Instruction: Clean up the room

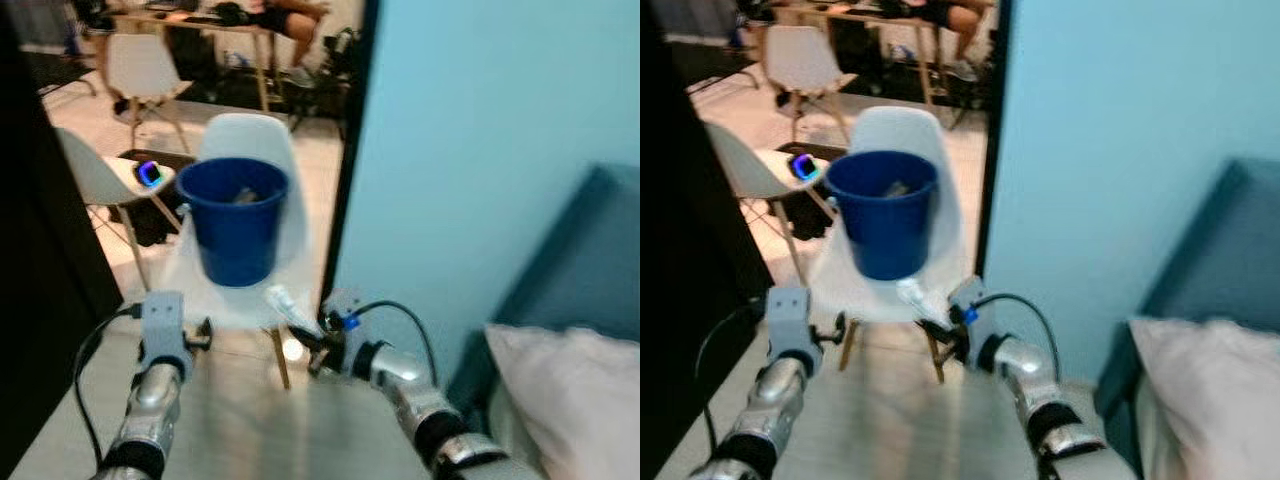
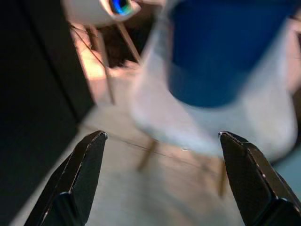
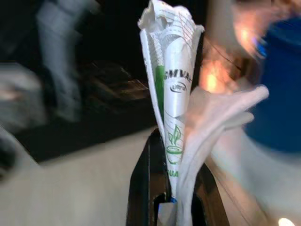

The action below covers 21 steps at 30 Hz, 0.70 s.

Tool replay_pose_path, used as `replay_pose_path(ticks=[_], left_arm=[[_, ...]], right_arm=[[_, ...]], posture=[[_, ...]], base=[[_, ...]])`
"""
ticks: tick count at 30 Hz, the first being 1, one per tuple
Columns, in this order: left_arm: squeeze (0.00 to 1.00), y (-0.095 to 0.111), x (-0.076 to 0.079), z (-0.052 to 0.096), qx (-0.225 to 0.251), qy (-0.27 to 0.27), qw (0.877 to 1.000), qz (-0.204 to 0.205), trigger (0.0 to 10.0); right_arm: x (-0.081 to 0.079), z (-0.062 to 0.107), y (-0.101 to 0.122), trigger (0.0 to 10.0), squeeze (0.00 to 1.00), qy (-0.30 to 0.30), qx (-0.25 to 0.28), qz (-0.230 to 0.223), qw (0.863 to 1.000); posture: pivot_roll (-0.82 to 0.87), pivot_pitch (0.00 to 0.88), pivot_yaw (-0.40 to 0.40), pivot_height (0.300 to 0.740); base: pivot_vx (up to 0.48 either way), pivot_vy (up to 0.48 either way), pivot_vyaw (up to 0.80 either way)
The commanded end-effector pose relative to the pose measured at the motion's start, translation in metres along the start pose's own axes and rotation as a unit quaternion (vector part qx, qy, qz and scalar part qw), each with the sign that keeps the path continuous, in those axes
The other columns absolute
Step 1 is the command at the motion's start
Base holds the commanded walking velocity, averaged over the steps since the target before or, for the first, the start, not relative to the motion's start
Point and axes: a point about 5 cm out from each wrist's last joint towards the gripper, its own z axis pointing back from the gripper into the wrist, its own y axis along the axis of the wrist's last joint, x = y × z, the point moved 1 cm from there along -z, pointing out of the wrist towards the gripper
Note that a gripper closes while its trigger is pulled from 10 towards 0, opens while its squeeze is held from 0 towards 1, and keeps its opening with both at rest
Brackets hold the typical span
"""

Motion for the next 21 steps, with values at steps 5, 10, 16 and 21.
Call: replay_pose_path(ticks=[5,10,16,21], left_arm=[[0.00,0.029,0.016,-0.010,0.049,-0.008,0.999,0.013,10.0],[0.00,0.041,0.025,-0.011,0.070,-0.028,0.997,0.017,10.0],[0.00,0.059,0.040,-0.012,0.102,-0.067,0.992,0.014,10.0],[0.00,0.072,0.047,-0.014,0.114,-0.081,0.989,0.041,10.0]], right_arm=[[0.004,-0.005,0.025,10.0,0.00,0.028,0.038,0.021,0.999],[0.019,-0.007,0.035,10.0,0.00,-0.037,0.048,0.013,0.998],[0.037,-0.004,0.047,10.0,0.00,-0.103,0.061,-0.001,0.993],[0.040,-0.005,0.055,10.0,0.00,-0.102,0.074,-0.011,0.992]], posture=[[0.00,0.015,-0.062,0.740],[0.01,0.020,-0.063,0.740],[0.01,0.026,-0.059,0.740],[0.00,0.030,-0.055,0.740]], base=[[0.431,0.000,0.68],[0.431,0.000,0.27],[0.430,0.000,0.00],[0.432,0.000,-0.64]])
